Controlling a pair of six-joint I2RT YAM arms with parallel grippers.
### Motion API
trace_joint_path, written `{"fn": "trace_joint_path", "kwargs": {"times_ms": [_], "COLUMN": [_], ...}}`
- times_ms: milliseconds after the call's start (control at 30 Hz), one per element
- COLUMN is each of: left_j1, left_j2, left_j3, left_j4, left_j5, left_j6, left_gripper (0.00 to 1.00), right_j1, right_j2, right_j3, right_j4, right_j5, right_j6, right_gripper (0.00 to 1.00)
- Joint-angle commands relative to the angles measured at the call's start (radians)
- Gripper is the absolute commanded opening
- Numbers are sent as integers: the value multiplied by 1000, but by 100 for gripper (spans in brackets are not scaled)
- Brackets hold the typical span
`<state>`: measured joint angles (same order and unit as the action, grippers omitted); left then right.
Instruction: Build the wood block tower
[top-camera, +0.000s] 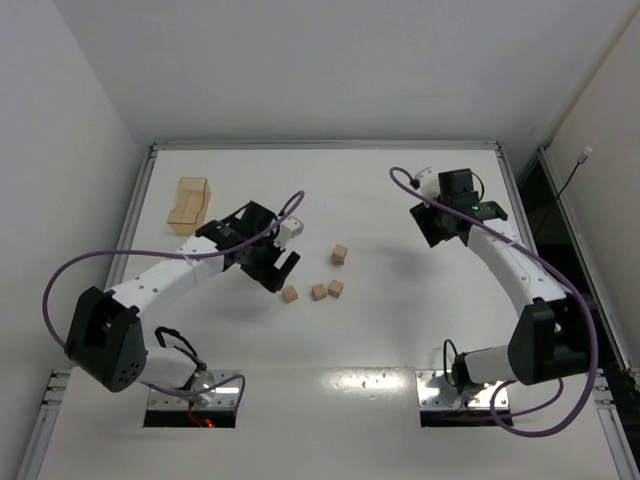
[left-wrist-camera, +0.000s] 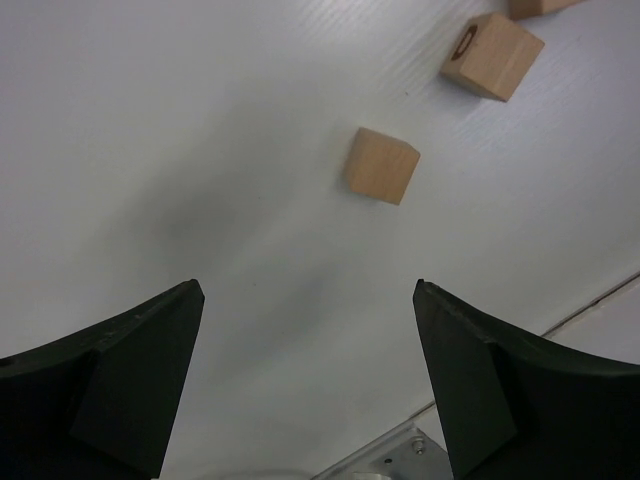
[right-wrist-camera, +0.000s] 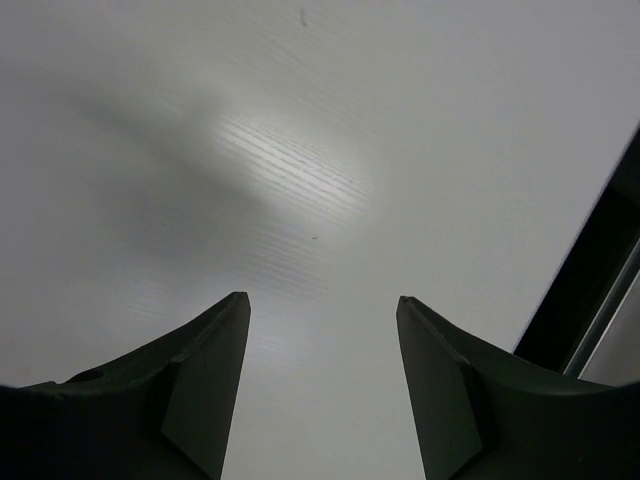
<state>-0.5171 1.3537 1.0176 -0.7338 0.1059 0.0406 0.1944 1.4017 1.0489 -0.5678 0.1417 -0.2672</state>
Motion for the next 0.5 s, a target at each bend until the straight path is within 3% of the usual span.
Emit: {"fn": "trace_joint_path", "kwargs": {"times_ms": [0,267,467], "left_j1": [-61,-173,-196], "left_j2": [-10,100,166], "left_j3": [-26,-37,-48], "left_j4": [13,109,159], "left_j5": [-52,-75,-75], "left_j6": [35,53,53], "left_gripper": [83,76,75], "right_j1": [-64,-133,-164], "right_j2": [-64,-24,-15], "right_j3": [2,37,48], "right_j4": [55,28,8], "right_j5": [-25,-116,-152], "right_j6": [57,66,66], "right_gripper": [57,57,57]}}
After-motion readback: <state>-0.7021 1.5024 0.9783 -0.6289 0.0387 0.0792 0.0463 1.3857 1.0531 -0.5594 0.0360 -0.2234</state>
